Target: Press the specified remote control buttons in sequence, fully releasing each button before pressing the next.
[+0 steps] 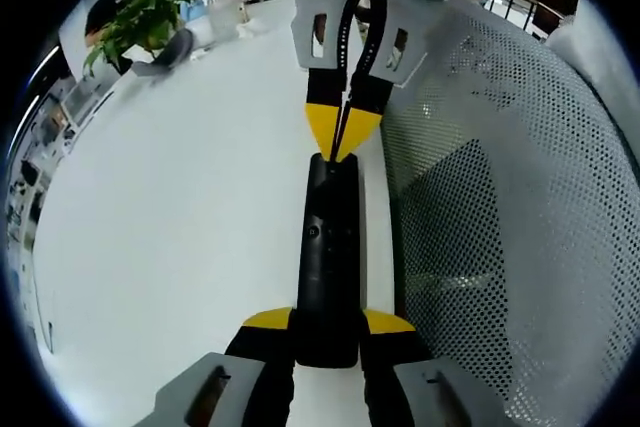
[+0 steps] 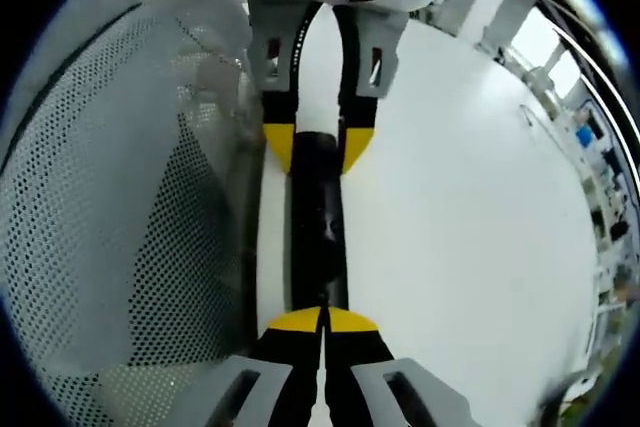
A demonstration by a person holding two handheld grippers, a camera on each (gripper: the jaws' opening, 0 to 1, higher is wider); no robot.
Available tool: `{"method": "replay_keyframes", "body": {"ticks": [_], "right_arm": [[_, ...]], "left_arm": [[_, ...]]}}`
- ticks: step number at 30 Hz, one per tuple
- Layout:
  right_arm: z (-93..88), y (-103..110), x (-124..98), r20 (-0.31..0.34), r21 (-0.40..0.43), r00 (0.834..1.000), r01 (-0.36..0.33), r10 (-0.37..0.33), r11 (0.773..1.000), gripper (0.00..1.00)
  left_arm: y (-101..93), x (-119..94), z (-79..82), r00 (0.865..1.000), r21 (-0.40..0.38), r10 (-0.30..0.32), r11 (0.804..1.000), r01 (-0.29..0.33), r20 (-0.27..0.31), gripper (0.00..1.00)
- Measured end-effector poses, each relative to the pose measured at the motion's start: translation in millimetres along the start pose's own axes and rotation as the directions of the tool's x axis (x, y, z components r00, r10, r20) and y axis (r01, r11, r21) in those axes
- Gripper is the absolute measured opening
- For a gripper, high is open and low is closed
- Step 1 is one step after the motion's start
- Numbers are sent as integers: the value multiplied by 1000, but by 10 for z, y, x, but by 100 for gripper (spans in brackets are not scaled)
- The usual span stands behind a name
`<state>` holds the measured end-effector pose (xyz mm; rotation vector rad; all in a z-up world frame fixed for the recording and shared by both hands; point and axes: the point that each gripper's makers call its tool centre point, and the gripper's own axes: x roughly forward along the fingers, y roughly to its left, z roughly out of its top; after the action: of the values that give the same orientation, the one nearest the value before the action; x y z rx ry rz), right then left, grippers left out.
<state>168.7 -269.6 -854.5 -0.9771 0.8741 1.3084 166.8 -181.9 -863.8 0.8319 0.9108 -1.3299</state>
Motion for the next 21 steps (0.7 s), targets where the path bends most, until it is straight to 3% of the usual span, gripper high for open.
{"method": "replay_keyframes", "body": {"ticks": [21], "right_arm": [[3, -1, -8, 18, 158, 999, -41, 39, 987, 0]], "left_arm": [[-7, 1, -5, 999, 17, -5, 1000, 6, -38, 24]]}}
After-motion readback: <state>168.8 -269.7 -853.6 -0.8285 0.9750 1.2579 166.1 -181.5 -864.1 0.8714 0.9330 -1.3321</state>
